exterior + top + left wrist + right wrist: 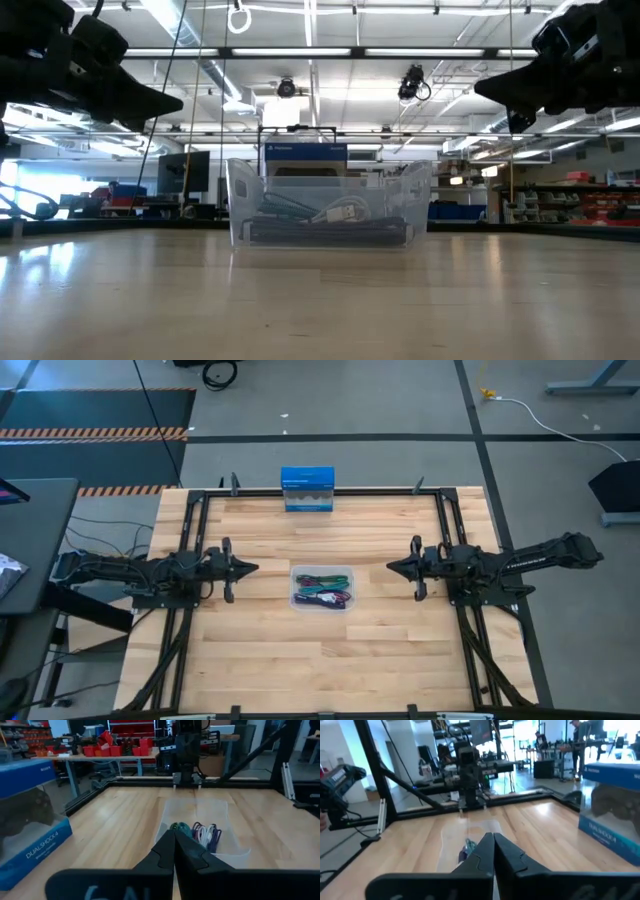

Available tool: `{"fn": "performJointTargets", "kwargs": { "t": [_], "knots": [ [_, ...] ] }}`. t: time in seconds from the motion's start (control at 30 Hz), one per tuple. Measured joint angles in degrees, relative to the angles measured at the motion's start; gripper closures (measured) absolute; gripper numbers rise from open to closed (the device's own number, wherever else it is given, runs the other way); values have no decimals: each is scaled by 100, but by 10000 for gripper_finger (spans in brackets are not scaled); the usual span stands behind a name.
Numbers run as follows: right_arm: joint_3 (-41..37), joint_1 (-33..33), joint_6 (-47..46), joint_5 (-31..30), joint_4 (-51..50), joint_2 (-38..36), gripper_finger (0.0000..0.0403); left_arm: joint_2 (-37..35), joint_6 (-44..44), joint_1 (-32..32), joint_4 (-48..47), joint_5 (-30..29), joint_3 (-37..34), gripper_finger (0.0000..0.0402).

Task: Pick and place USB-C Cables
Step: Return to Home Position

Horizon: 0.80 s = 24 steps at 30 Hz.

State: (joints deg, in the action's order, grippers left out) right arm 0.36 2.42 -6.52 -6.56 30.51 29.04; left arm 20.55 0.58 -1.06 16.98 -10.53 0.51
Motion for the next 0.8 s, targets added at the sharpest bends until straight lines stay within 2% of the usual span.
{"fn": "performJointTargets", "kwargs": {
  "t": [0.23,0.37,0.5,0.6,0.8],
  "knots": [
    [0,1,-76,17,-107,-422,400,-112,211,0,-143,-546,0,395],
    [0,20,-107,17,-538,-849,399,-438,225,0,-903,-790,132,395],
    [0,96,-207,19,-866,-1252,399,-898,-31,-16,-1451,-631,444,395],
    [0,135,-10,-4,-956,-1487,399,-1189,-251,-57,-1721,-382,450,395],
    [0,135,4,-202,-1283,-1633,399,-1431,-352,-76,-2108,-336,388,395]
  ]
}}
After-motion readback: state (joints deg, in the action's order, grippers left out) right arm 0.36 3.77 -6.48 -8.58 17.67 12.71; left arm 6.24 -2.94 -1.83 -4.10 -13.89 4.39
